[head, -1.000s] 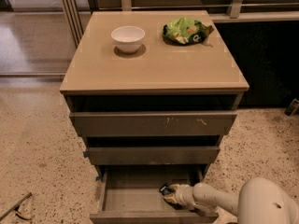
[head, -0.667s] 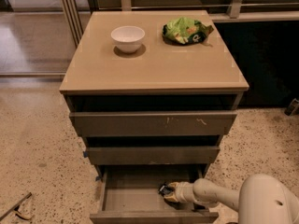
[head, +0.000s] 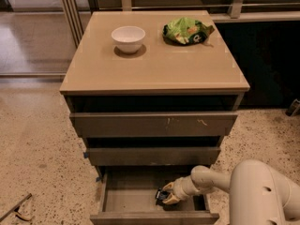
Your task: Pick rxbar blueberry from bottom drawer and place on counter
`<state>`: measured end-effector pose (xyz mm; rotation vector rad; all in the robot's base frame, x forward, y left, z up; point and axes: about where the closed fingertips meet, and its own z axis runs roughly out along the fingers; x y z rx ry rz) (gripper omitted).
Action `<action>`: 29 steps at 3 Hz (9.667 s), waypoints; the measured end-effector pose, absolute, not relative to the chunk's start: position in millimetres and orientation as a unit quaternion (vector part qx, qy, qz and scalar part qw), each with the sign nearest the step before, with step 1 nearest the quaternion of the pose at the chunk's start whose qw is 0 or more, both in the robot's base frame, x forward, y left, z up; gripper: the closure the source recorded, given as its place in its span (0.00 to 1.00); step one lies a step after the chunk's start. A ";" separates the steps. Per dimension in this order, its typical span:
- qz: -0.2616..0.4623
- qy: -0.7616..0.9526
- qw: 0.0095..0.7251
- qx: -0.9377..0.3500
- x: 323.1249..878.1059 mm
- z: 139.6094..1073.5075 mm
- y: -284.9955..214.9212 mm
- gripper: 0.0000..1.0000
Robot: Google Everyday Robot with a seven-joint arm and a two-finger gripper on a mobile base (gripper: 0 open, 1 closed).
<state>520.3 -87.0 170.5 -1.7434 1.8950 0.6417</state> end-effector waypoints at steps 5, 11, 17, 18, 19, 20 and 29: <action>0.223 0.683 0.204 -0.665 497.5 352.4 -26.0 1.00; 0.179 0.676 0.344 -0.627 526.5 705.8 -19.3 1.00; 0.169 0.663 0.414 -0.601 546.6 881.2 0.0 1.00; 0.155 0.683 0.411 -0.584 564.6 886.6 -2.9 1.00; 0.147 0.705 0.402 -0.565 594.1 887.0 -11.0 1.00; 0.142 0.721 0.395 -0.552 624.9 880.0 -24.1 1.00; 0.168 0.709 0.411 -0.548 674.3 835.6 -41.1 0.00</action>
Offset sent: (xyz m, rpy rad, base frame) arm -0.0015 0.0055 0.0091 -0.0199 -0.0087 0.0485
